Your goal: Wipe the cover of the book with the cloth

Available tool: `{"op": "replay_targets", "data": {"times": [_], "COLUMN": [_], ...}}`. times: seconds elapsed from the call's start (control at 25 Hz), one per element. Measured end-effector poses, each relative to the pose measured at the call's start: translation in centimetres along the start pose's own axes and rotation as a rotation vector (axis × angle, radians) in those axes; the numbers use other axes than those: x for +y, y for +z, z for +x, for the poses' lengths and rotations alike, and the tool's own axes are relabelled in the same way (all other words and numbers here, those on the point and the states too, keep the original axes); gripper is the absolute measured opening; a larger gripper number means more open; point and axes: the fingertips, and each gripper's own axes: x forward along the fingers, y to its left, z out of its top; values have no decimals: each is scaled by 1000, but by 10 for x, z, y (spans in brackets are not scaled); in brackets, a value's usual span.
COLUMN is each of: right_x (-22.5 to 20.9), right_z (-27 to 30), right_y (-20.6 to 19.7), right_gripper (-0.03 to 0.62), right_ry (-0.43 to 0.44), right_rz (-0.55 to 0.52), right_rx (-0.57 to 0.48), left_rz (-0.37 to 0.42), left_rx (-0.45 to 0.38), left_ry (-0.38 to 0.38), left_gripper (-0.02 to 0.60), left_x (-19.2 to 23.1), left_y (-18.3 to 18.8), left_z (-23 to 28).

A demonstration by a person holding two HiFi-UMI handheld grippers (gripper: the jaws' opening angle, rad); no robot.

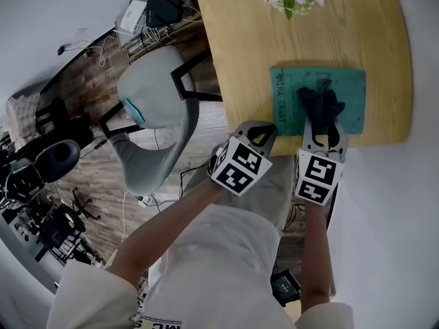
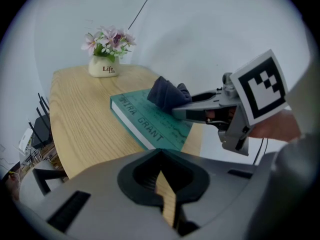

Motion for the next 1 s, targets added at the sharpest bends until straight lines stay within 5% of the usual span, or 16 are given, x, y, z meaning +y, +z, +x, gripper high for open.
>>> {"op": "replay_targets", "data": {"times": [0.44,0.72,1.0], "right_x": [58,88,34], "right_z": [-2,-14,-24], "right_y": [11,15,36], "right_gripper": [173,173,173], "right_ry": [166,343,227], "right_rz": [-147,-159,-95], "right_rx": [-23,-73,-147], "left_rz": [-14,-9,0], "left_rx": [-30,-30,-22], "left_ry": [-21,-25,-25], "left_gripper": [11,11,11], "left_x": [-1,0,0], "left_y": [1,0,-1], "left_z": [0,1,0]}}
